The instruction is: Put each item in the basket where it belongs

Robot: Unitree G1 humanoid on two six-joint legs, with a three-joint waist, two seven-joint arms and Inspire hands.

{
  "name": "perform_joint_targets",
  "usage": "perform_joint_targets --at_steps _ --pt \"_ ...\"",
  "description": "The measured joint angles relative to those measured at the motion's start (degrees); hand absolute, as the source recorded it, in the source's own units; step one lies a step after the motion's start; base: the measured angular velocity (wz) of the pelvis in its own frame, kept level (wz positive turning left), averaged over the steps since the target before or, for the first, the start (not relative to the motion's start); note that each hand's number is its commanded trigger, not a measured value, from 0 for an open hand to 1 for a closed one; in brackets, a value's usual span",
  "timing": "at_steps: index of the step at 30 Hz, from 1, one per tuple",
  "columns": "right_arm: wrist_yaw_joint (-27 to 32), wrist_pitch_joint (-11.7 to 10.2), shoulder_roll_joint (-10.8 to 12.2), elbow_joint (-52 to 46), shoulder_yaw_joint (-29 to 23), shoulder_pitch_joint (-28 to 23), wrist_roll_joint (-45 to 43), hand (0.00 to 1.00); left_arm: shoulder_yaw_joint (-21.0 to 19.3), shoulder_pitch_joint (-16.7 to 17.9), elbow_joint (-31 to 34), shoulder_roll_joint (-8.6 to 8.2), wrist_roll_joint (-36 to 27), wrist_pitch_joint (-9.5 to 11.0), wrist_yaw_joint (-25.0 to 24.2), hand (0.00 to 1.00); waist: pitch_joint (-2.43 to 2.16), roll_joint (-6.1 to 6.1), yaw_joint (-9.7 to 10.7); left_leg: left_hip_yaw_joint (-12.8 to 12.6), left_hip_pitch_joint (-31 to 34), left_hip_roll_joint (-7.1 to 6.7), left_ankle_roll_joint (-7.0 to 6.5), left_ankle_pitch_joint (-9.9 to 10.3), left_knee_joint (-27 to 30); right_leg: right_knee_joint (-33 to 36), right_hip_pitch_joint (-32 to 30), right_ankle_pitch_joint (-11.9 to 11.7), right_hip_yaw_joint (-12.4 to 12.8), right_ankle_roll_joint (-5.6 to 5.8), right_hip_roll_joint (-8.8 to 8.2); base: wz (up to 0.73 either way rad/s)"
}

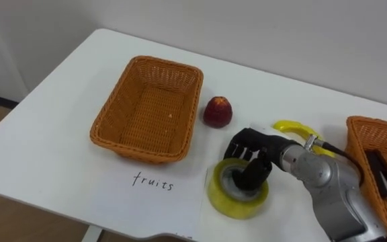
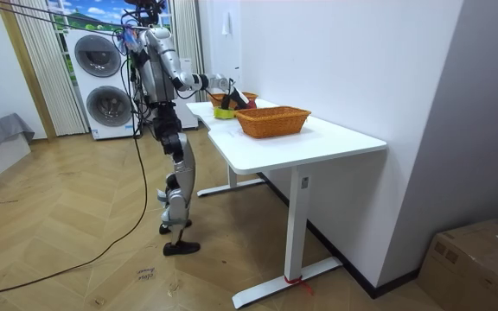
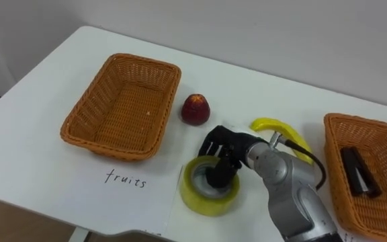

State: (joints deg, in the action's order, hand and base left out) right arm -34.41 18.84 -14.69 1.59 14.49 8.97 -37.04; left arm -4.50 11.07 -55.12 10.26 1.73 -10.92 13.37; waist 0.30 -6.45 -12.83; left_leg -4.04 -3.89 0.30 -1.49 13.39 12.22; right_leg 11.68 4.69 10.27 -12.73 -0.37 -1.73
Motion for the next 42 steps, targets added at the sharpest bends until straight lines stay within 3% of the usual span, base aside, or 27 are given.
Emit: perform_joint_targets --at_steps 7,16,24,33,36,39,42 --pt "0.04 -0.42 -0.23 -0.04 -0.06 0.0 1.14 1.0 -0.46 -0.87 0.17 -0.1 0.03 0.06 0.0 0.0 0.01 0.01 0.5 -0.48 -0.48 0.04 0.01 -0.01 -0.7 -0.1 0.02 0.0 0.16 0.0 0.11 -0.04" --pt "2.63 -0.95 -0.3 -0.02 -2.76 -1.14 3.87 1.0 -1.42 -0.21 1.25 -0.26 -1.61 0.85 0.0 0.0 0.25 0.42 3.43 -0.72 -0.86 -0.07 -0.12 -0.08 -0.92 -0.1 0.22 0.0 0.18 0.01 0.05 0.0" --pt "9.35 -2.63 -0.33 -1.8 -11.52 -4.84 8.36 1.0 -3.23 1.96 1.26 -0.3 -1.52 2.81 0.99 0.0 -0.08 1.03 6.25 -1.35 -1.17 0.0 -0.12 -0.1 -0.91 -0.14 0.17 0.0 0.55 0.01 0.1 -0.03" --pt "18.47 -3.6 -0.33 -2.61 -14.6 -4.83 14.31 1.0 -3.54 3.43 1.23 -0.72 -2.25 4.3 2.88 0.0 -0.09 1.44 7.12 -2.27 -1.91 0.18 -0.1 -0.1 -0.99 0.02 0.51 -0.01 1.5 0.05 0.17 -0.06" --pt "21.65 -5.07 -0.32 -2.62 -14.77 -4.82 18.14 1.0 -2.6 4.33 1.24 -0.94 -2.23 5.08 4.09 0.0 -0.01 1.64 8.01 -2.12 -1.98 0.21 -0.11 -0.08 -1.06 -0.03 0.89 -0.04 1.37 0.1 0.13 0.04" --pt "24.42 -5.26 -0.32 -3.18 -15.96 -4.83 21.71 1.0 -2.62 4.98 1.24 -1.37 -2.17 5.1 4.19 0.0 -0.14 1.88 8.07 -2.26 -2.26 0.47 -0.11 -0.09 -1.25 -0.02 1.0 -0.06 1.5 0.14 0.12 -0.01" --pt "28.18 -5.54 -0.32 -4.55 -17.52 -4.83 26.2 1.0 -2.64 6.14 1.25 -1.69 -2.18 5.1 3.88 0.0 -0.55 2.38 8.3 -2.21 -2.78 0.48 -0.11 -0.09 -1.47 -0.01 1.32 -0.08 1.53 0.16 0.14 -0.02"
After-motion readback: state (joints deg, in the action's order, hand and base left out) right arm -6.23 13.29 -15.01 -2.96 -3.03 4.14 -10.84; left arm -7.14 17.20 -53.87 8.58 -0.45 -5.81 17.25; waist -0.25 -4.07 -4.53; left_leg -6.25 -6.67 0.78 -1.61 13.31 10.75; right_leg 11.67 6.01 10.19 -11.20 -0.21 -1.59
